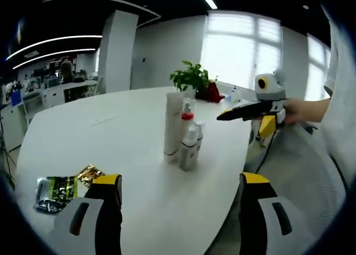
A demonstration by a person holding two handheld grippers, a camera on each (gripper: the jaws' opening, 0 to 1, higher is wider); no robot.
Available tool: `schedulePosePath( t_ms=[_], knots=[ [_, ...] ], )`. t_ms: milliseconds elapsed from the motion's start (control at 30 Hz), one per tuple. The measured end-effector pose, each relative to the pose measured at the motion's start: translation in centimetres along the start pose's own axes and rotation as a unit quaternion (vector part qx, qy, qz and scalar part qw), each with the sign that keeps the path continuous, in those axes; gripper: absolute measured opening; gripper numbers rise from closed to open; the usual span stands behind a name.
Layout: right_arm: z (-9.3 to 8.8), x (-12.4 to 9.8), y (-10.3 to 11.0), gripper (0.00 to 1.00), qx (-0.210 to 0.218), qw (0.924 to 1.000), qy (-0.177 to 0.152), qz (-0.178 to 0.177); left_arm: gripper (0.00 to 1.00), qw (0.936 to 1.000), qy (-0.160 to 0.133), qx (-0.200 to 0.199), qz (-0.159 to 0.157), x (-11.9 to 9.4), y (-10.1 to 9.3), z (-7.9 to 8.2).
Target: Arrange the skincare products in the storage area until every visible bottle or jar stands upright without overlapping.
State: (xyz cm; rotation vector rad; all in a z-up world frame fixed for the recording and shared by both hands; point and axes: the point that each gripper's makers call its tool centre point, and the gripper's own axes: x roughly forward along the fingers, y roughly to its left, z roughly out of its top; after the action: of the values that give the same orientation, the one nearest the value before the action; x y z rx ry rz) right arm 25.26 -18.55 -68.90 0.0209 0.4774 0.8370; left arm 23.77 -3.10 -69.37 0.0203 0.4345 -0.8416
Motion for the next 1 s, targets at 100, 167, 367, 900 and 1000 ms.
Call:
schedulePosePath(
  t_ms=[100,167,367,900,1000],
  knots=[
    [-0.2,0.1,-0.2,0.96,-0.01,0.9999,0.006,-0.002,0.88,0.9999,0.007,0.004,0.014,-1.4,0.3,-0.6],
    [-0.8,0.3,-0.3,0.96,-0.023,0.9994,0.024,-0.006,0.9,0.9996,0.011,0.008,0.023,-2.2,0.5,-0.9],
    [-1.2,0.5,-0.3,0.96,-0.038,0.9987,0.032,-0.008,0.99,0.9956,-0.007,-0.04,0.084,-5.0,1.9,-0.6],
    [-1.8,0.7,-0.2,0.96,-0.072,0.9958,0.053,-0.018,0.99,0.993,-0.011,-0.049,0.107,-5.8,2.6,-1.0],
    [-1.7,0.6,-0.1,0.96,-0.073,0.9957,0.052,-0.022,0.99,0.9921,-0.011,-0.059,0.11,-5.7,3.2,-1.1]
  ],
)
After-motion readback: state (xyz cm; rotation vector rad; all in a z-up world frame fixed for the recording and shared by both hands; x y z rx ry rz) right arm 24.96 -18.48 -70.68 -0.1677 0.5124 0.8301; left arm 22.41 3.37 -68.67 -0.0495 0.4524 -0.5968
